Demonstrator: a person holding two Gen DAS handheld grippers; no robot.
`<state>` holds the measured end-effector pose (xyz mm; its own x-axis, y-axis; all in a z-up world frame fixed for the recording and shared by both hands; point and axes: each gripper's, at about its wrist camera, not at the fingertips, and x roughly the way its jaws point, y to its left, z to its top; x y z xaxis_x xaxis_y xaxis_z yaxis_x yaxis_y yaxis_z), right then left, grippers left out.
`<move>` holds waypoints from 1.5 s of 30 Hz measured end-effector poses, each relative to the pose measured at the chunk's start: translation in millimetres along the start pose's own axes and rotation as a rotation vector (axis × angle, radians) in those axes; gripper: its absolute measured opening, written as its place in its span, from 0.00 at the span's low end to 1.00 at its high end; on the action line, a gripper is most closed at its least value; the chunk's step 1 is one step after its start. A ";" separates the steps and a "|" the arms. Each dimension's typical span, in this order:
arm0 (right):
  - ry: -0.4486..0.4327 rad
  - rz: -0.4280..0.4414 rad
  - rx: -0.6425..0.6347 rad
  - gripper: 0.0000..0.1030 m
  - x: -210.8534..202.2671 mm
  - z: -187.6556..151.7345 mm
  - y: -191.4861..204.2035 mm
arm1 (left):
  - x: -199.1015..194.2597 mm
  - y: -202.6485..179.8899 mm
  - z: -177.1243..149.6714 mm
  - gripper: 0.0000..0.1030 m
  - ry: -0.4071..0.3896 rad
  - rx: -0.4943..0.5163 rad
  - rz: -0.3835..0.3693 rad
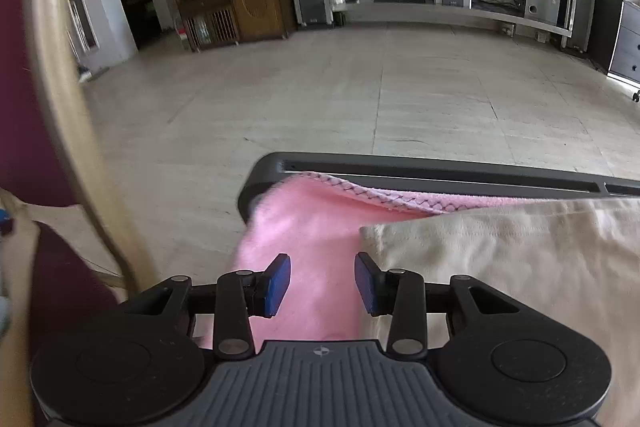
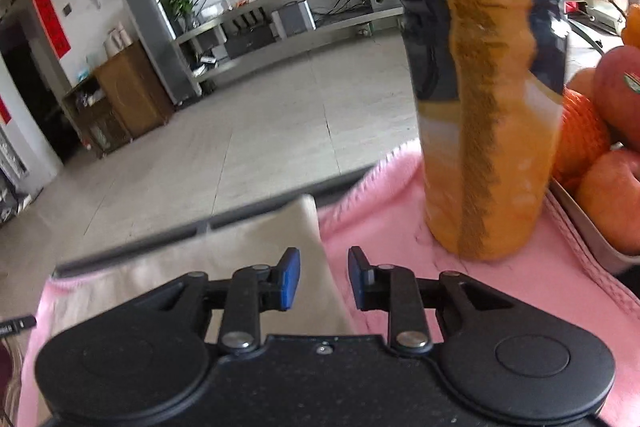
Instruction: Fold clothes
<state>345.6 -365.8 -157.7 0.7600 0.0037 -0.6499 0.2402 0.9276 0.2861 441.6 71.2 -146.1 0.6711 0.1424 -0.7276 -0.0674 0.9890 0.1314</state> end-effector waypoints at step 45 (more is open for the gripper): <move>0.057 0.136 0.208 0.14 -112.8 -63.4 -10.6 | -112.8 -6.7 -104.8 0.20 0.017 -0.032 -0.156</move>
<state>219.0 -352.4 -132.1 0.7599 0.1500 -0.6325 0.2614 0.8204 0.5086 289.0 52.6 -135.5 0.6628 -0.0127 -0.7487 0.0127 0.9999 -0.0058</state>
